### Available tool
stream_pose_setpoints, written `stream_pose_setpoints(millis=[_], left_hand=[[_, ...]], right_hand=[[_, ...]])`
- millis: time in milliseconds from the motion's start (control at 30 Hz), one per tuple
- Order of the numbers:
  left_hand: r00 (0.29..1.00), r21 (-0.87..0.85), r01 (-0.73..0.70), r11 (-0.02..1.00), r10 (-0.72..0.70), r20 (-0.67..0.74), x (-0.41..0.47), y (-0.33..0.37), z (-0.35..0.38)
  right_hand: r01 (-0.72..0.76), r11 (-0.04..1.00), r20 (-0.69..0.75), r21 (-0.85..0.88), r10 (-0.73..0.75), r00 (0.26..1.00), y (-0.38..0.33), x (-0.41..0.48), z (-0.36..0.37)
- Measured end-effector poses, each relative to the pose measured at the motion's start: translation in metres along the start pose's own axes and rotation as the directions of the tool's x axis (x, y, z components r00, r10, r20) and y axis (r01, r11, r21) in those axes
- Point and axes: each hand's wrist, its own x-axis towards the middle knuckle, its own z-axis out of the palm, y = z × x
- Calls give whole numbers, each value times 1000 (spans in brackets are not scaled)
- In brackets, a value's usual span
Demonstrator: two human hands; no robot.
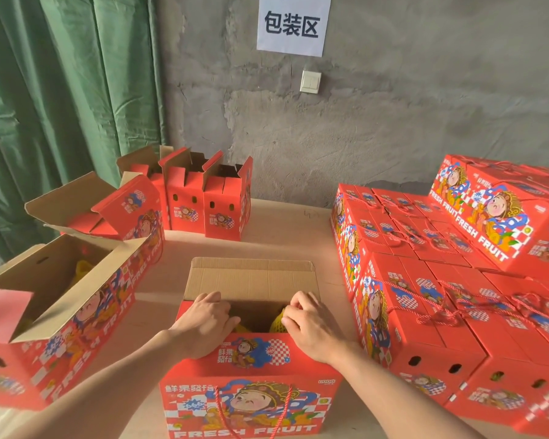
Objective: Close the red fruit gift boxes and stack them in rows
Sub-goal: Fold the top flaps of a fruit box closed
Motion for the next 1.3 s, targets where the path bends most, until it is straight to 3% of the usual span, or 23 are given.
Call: stream_pose_setpoints(millis=[67, 167, 233, 300, 333, 400, 467, 533, 700, 833, 900, 1000, 1067, 1133, 1200, 1300], left_hand=[[999, -23, -36, 999, 35, -29, -3, 2, -3], [977, -258, -46, 965, -11, -215, -10, 3, -9], [925, -348, 97, 932, -213, -314, -12, -3, -12], [851, -312, 354, 882, -442, -283, -13, -14, -11], [816, -295, 472, 831, -539, -211, -13, -20, -10], [760, -408, 595, 693, -650, 5, -14, -25, -6], [750, -553, 599, 578, -648, 135, -13, -25, 0], [751, -591, 582, 558, -648, 128, -14, -24, 5], [722, -684, 466, 562, -688, -73, -22, -20, 4], [755, -659, 353, 664, -618, -219, -31, -11, -4], [786, -653, 350, 672, -590, -186, -41, -9, -13], [869, -709, 333, 622, -494, -26, -60, -14, -23], [905, -689, 330, 646, -425, 35, -65, -18, -26], [911, -530, 375, 761, -409, 57, -57, -20, -29], [920, -260, 391, 883, -381, 88, -39, -20, -34], [923, 5, 300, 954, -292, 250, -14, -17, -45]], right_hand=[[-5, 996, -75, 86, 12, 997, 2, -2, 0], [-130, 958, -207, 254, 185, 961, 3, -7, -1], [-233, 921, -258, 313, 318, 912, 7, -9, 0], [-336, 881, -258, 334, 428, 866, 13, -7, 2], [-404, 826, -200, 393, 506, 839, 16, -5, 3], [-544, 587, 78, 599, 633, 770, 22, -2, 2], [-588, 359, 311, 725, 592, 744, 27, -2, 4], [-580, 329, 344, 745, 555, 757, 32, -2, 9], [-475, 396, 164, 786, 606, 778, 34, 6, 15], [-467, 565, 48, 680, 601, 798, 29, -1, 11], [-416, 658, 42, 628, 505, 862, 33, -8, 5], [-407, 718, 216, 565, 347, 913, 46, -21, -14], [-397, 734, 325, 551, 250, 912, 51, -26, -27], [-356, 792, 364, 496, 182, 913, 47, -23, -36], [-248, 906, 359, 344, 118, 926, 39, -14, -38], [-121, 984, 388, 130, 62, 919, 33, -3, -33]])
